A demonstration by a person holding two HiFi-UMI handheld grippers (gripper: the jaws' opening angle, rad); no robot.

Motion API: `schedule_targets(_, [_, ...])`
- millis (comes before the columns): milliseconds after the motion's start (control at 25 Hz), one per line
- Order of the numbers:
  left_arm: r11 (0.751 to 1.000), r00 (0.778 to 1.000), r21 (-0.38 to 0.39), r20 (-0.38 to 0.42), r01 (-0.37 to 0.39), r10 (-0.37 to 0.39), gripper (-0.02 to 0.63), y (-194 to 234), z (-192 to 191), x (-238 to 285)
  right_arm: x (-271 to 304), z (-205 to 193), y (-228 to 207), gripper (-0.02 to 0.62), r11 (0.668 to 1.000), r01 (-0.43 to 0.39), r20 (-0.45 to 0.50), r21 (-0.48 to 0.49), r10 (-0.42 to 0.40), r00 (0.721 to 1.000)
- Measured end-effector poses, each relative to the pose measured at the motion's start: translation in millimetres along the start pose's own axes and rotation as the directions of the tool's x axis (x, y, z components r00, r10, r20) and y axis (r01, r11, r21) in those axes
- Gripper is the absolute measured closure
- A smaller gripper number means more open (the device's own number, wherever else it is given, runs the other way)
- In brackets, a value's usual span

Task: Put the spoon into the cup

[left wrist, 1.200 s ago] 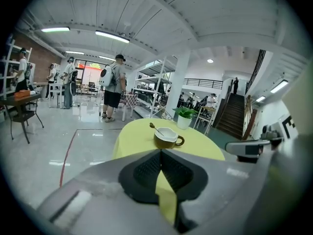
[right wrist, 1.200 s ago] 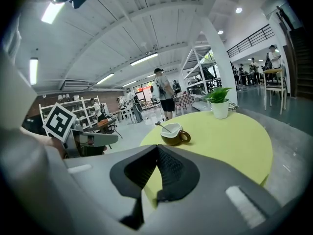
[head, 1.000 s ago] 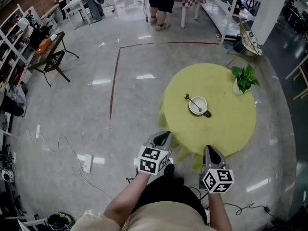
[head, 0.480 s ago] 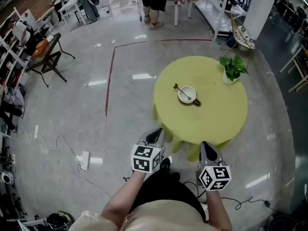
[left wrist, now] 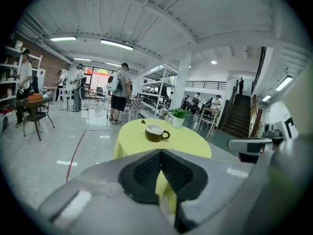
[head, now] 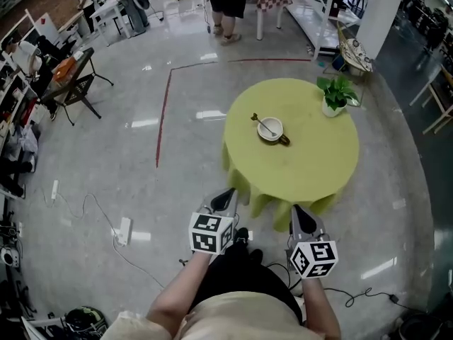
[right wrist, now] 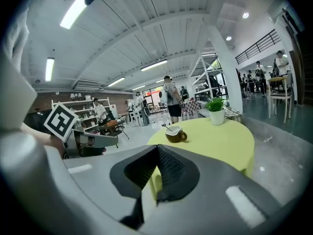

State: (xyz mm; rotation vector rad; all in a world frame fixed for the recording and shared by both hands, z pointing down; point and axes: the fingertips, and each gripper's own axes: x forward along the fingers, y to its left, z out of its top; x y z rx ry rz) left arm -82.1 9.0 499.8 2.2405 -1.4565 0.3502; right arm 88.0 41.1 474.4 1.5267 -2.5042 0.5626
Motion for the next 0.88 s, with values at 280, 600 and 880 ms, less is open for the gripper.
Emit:
schedule_targets(280, [1.000, 1.000, 0.015, 0.012, -0.010, 0.010, 0.604, -9.6, -5.1, -21.4, -19.3, -3.7, 7.7, 0.595, 1.000, -0.005, 0.008, -0.012, 0.005, 1.000])
schedule_targets(600, [1.000, 1.000, 0.011, 0.011, -0.009, 0.009, 0.604, -18.0, -13.1, -30.8, -32.1, -9.0, 11.3, 0.595, 1.000, -0.006, 0.009, -0.017, 0.006, 1.000])
schedule_targets(880, [1.000, 1.000, 0.006, 0.003, -0.013, 0.013, 0.604, -24.8, -18.7, -37.2, -44.9, -15.3, 9.3, 0.595, 1.000, -0.001, -0.003, -0.003, 0.001, 1.000])
